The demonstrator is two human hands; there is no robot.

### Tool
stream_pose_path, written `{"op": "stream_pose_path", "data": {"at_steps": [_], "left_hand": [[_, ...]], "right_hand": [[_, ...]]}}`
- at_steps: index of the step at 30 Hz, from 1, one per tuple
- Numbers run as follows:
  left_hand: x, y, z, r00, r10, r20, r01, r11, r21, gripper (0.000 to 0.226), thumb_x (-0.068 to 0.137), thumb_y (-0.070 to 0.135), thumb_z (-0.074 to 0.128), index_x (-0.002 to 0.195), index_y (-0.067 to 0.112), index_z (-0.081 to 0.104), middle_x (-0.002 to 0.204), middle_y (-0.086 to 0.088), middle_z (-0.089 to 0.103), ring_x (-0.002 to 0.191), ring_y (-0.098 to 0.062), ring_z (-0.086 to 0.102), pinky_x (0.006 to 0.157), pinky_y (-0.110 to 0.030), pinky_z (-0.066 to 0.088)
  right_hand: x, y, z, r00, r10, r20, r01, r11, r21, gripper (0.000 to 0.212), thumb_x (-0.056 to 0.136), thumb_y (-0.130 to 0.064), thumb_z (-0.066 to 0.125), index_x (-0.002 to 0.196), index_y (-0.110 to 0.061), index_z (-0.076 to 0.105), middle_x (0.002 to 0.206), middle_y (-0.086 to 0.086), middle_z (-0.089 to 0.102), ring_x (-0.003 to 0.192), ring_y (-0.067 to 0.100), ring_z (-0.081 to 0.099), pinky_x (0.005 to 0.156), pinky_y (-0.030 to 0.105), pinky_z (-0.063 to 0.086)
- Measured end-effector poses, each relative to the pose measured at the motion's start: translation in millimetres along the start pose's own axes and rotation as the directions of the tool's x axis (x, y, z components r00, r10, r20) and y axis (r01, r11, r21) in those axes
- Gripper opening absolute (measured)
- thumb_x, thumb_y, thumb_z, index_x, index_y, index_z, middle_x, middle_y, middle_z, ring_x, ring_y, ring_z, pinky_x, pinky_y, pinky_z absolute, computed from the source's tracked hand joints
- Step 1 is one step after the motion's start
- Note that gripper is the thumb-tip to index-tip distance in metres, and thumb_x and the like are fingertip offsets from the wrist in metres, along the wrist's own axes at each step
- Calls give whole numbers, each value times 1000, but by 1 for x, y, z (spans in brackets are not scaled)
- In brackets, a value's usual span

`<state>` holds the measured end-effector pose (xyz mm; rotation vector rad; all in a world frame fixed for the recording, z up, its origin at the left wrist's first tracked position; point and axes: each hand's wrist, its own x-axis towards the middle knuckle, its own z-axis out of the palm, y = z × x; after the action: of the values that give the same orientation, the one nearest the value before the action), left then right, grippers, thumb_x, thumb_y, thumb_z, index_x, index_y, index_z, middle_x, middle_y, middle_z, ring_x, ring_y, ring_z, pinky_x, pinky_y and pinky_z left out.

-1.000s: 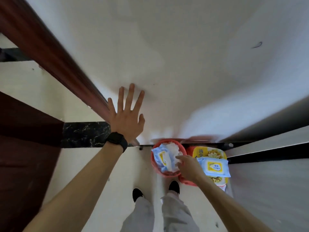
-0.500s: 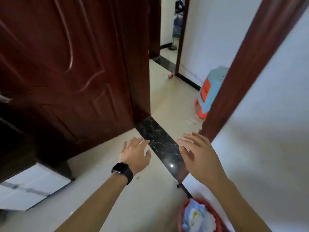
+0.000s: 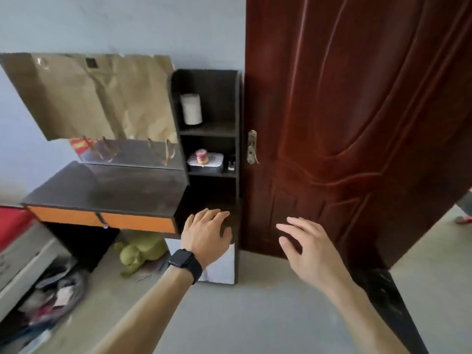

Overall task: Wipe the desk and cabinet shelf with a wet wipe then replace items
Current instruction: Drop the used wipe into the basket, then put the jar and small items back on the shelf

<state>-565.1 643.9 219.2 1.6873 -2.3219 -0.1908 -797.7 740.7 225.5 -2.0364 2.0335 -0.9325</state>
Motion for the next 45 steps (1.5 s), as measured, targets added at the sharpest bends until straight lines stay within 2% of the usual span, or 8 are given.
{"op": "stream_pose_path", "data": {"at_steps": [8, 21, 24, 29, 32, 35, 38, 45], "left_hand": [[65, -134, -24, 988, -151, -30, 151, 988, 14, 49, 95, 48, 43, 143, 38, 45, 148, 11, 47, 140, -19, 38, 116, -41, 28], [243, -211, 11, 896, -418, 148, 438, 886, -153, 44, 91, 48, 46, 133, 38, 55, 135, 9, 58, 126, -20, 52, 103, -35, 42], [285, -228, 29, 816, -516, 261, 578, 727, -372, 45, 88, 54, 50, 128, 37, 59, 128, 10, 64, 119, -18, 59, 100, -33, 47], [352, -246, 62, 680, -579, 449, 694, 312, -649, 48, 79, 60, 63, 111, 25, 69, 110, 5, 71, 106, -18, 64, 98, -34, 50], [393, -258, 83, 604, -511, 612, 737, 65, -673, 39, 81, 62, 65, 87, 23, 65, 102, 1, 70, 89, -18, 63, 77, -33, 51], [427, -266, 104, 522, -415, 745, 790, -95, -606, 44, 85, 60, 64, 96, 17, 63, 109, -3, 67, 90, -19, 60, 62, -30, 40], [456, -275, 118, 477, -381, 792, 789, -213, -577, 55, 85, 61, 63, 111, 13, 62, 108, -1, 65, 94, -21, 60, 77, -36, 40], [469, -294, 142, 488, -413, 769, 761, -230, -607, 39, 88, 46, 68, 110, 15, 66, 94, 5, 72, 87, -17, 68, 61, -29, 43]], "right_hand": [[107, -59, 85, 985, -71, 156, 65, 997, 44, 35, 96, -35, 59, 130, -31, 63, 137, -15, 54, 132, 5, 39, 108, 15, 22], [324, -26, 208, 911, -73, 406, 30, 993, 112, 46, 98, -39, 54, 143, -30, 47, 143, -16, 47, 135, 7, 38, 110, 18, 28], [376, -23, 244, 880, -22, 474, -40, 992, 122, 54, 97, -39, 57, 147, -27, 42, 147, -8, 47, 137, 12, 39, 113, 25, 29], [445, -23, 309, 856, 175, 486, -266, 956, 126, 82, 89, -47, 66, 154, -21, 24, 156, 5, 36, 142, 21, 37, 115, 36, 33], [479, -28, 346, 857, 286, 430, -379, 914, 147, 97, 81, -50, 75, 155, -25, 17, 157, 6, 31, 138, 24, 42, 109, 39, 41], [497, -32, 372, 836, 386, 390, -472, 868, 154, 100, 76, -51, 79, 154, -27, 20, 152, 8, 35, 129, 24, 51, 102, 36, 47], [511, -33, 393, 813, 443, 377, -513, 852, 103, 95, 77, -54, 77, 152, -27, 27, 149, 6, 40, 133, 24, 47, 102, 33, 43], [508, -40, 415, 799, 527, 290, -569, 818, 81, 87, 79, -57, 74, 149, -27, 32, 142, 6, 50, 127, 24, 53, 97, 34, 47]]}}
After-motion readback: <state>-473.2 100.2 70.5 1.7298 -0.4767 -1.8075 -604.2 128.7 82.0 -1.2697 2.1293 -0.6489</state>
